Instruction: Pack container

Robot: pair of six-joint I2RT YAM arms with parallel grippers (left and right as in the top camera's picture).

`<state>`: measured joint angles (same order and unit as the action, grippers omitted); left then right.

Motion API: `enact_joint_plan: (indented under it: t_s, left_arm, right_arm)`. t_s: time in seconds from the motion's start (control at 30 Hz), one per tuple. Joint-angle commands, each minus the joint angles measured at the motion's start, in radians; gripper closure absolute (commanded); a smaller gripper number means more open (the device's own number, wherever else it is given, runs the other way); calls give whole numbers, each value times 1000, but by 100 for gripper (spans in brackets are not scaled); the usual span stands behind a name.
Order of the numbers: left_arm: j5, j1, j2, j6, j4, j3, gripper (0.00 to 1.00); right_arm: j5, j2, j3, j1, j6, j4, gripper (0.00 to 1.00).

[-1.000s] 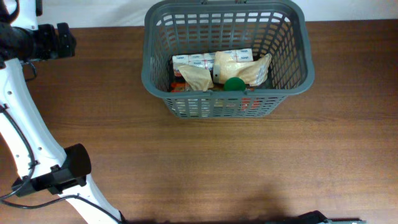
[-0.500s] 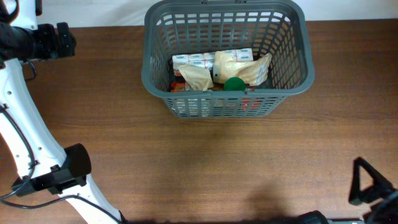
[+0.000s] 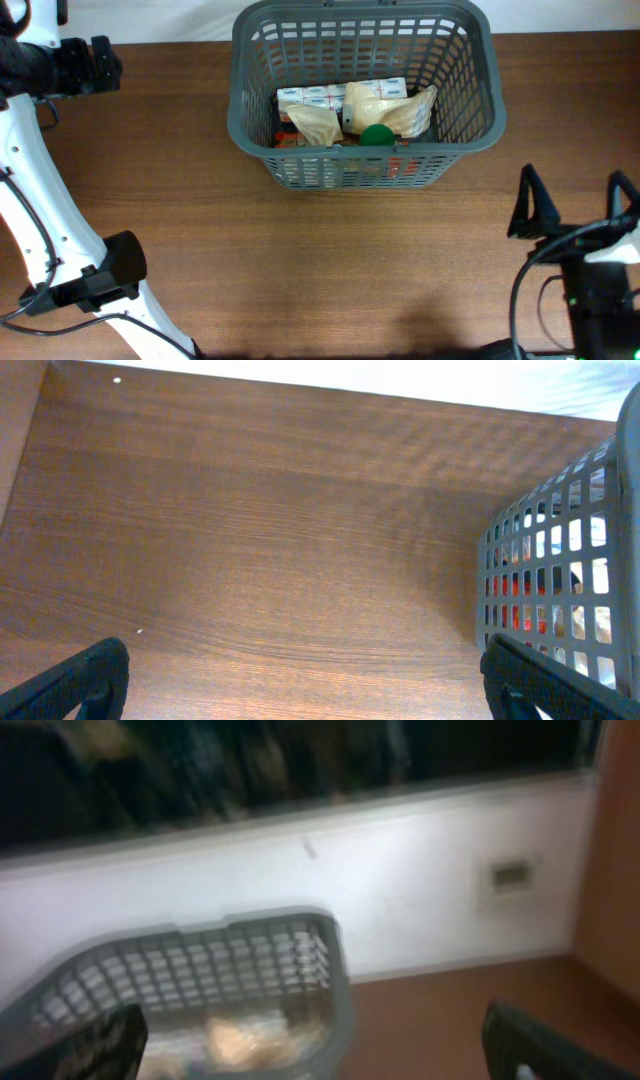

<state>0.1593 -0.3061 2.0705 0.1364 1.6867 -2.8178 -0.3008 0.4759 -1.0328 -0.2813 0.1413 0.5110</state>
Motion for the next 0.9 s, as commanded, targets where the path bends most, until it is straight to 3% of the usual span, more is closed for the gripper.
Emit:
enact_joint_plan:
  t_s: [0.0,0.13,0.3,0.63,0.73,0.87]
  left_arm:
    - [-3,-3,-8,-8,1,4,1]
    - [-3,-3,-8,-8,1,4,1]
    - [-3,-3,-8,-9,1,4,1]
    - [-3,-3,-8,-8,1,4,1]
    - [-3,-3,-8,-9,1,4,1]
    - [-3,-3,-8,-9,1,4,1]
  right_arm:
    - [102,-153,203,40,-27,-201,1]
    - [133,-312,490,180,103,-391,1]
    - [137,-410,705,323,190,-414,1]
    - [141,-417,920,396,190,-430,1]
    - [164,-420,1014,396,190,-509,1]
    - [165,-422,1027,395,193,-499,1]
